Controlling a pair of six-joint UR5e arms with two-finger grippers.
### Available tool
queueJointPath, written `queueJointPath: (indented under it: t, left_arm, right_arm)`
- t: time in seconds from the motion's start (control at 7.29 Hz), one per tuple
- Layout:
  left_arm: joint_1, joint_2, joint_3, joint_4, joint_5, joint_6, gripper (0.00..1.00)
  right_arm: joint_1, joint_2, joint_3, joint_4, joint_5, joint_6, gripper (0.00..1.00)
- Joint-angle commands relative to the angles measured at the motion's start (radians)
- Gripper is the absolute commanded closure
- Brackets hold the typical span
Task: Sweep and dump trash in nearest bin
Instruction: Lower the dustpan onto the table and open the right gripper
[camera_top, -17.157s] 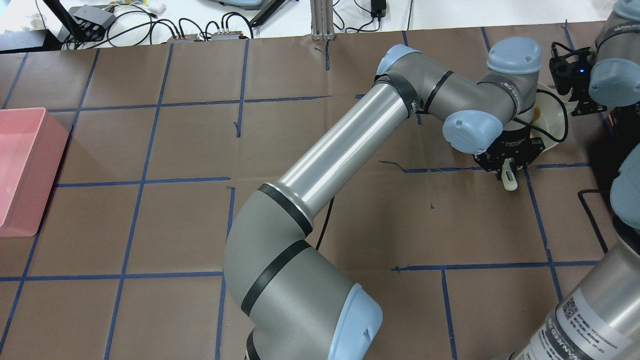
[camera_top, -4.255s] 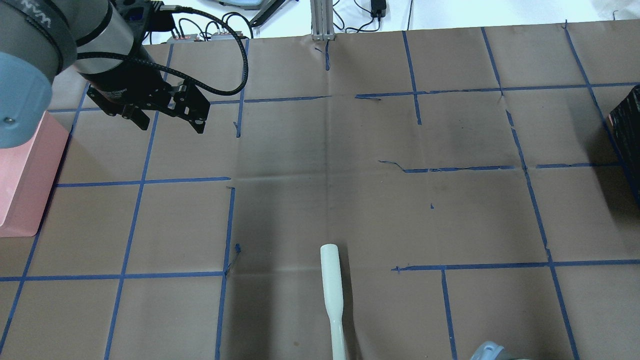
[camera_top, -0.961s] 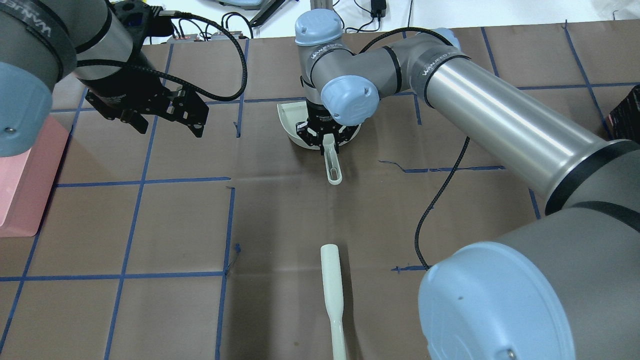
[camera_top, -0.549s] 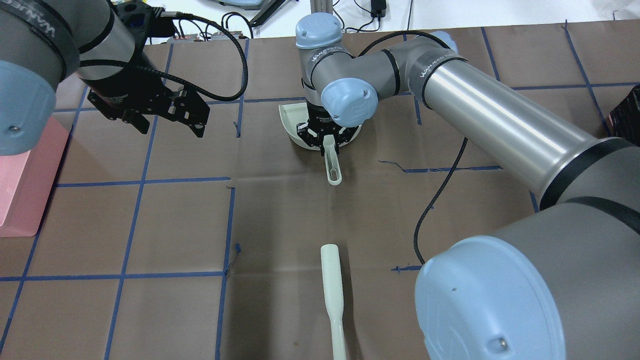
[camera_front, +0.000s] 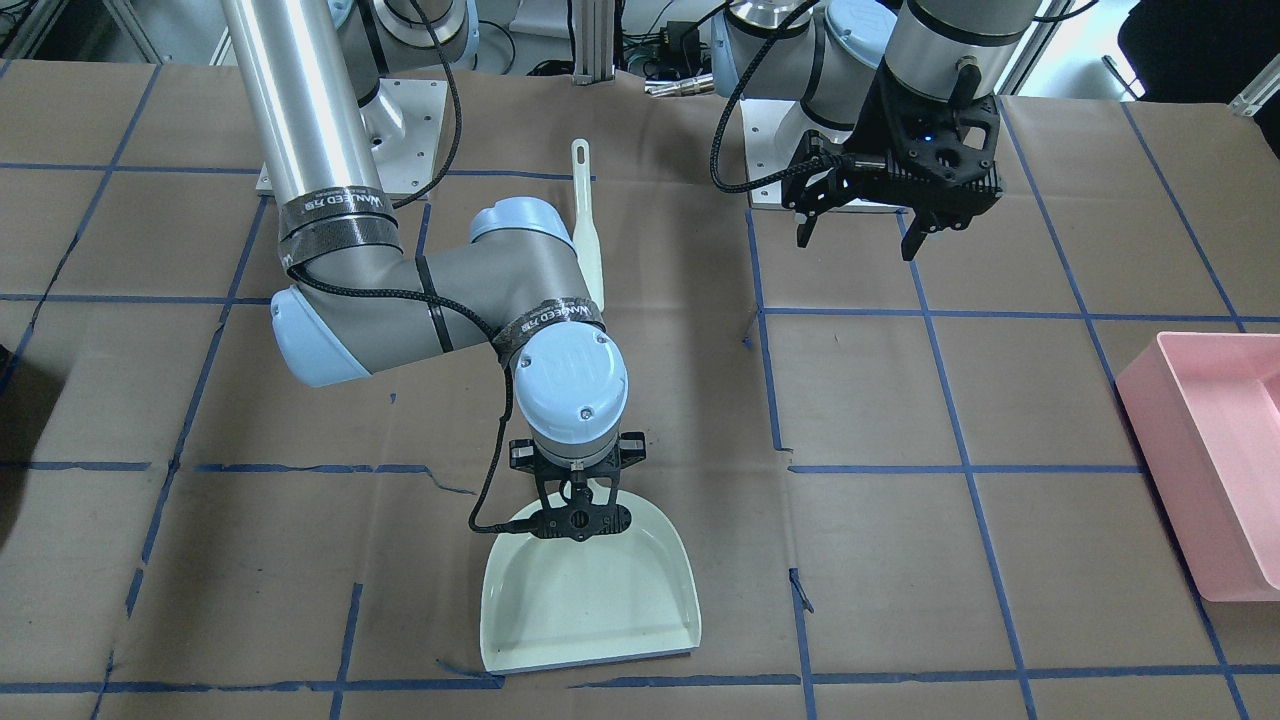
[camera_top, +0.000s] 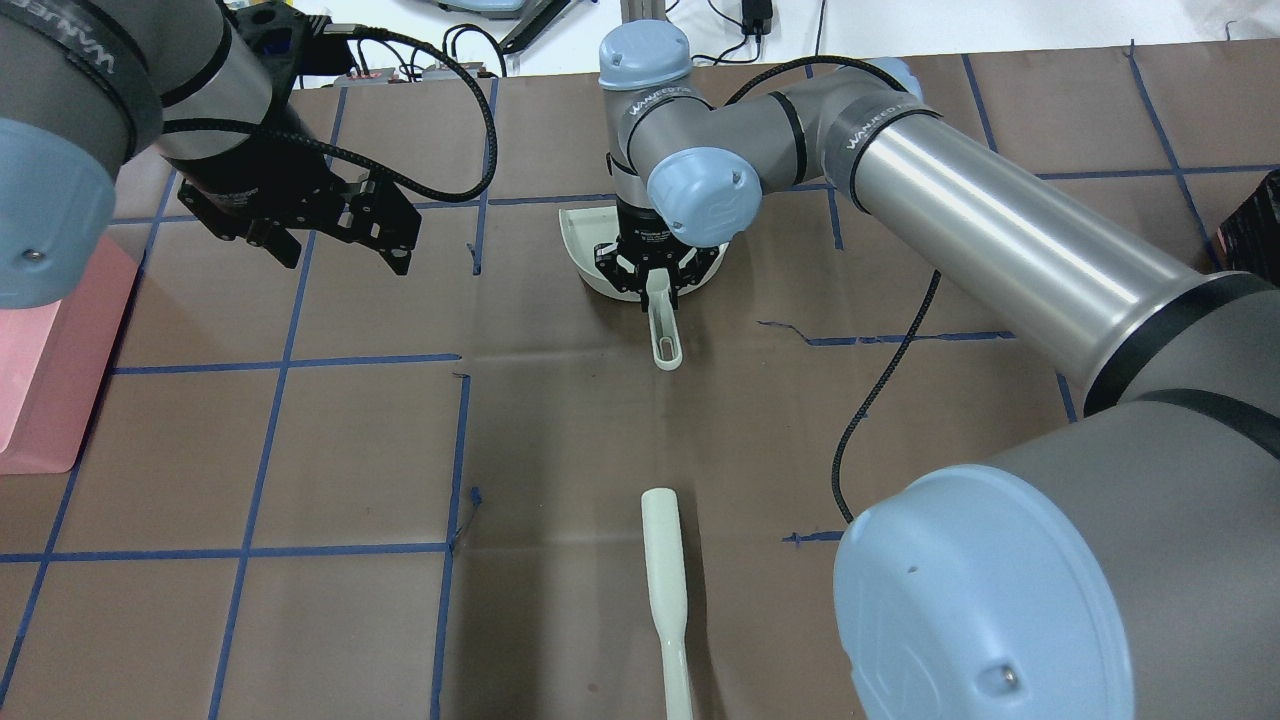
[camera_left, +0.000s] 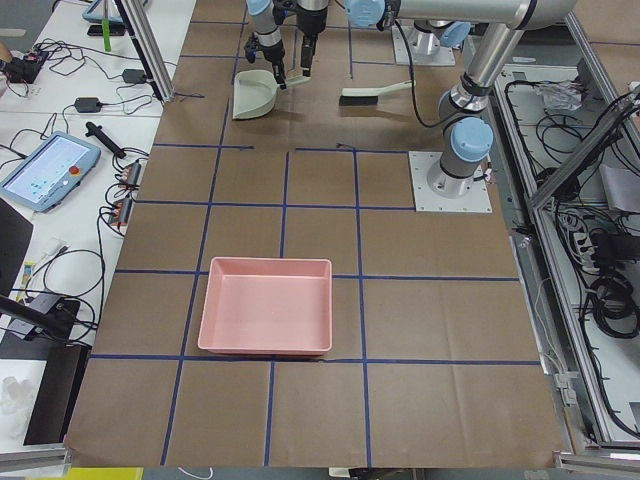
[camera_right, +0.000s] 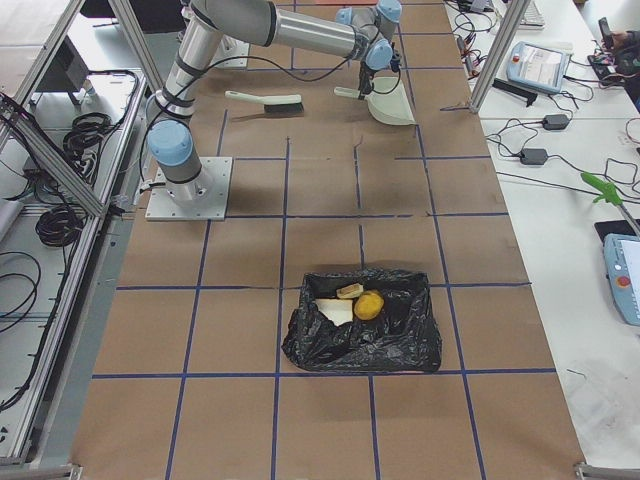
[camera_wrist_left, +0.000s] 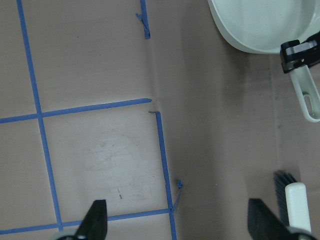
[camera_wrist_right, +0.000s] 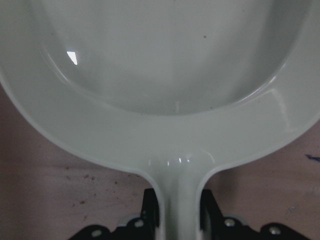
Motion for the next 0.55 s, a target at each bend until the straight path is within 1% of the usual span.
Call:
queueJointPath:
  t: [0.0, 0.41]
  left_arm:
    - [0.000, -0.003, 0.002, 0.000, 0.000, 0.000, 0.00]
    - [0.000, -0.001, 0.000, 0.000, -0.002, 0.000, 0.00]
  right_arm:
    - [-0.006, 0.000, -0.002, -0.011, 0.003, 0.014, 0.99]
    - [-0.006, 0.007, -0.002, -0.026, 0.004, 0.037, 0.97]
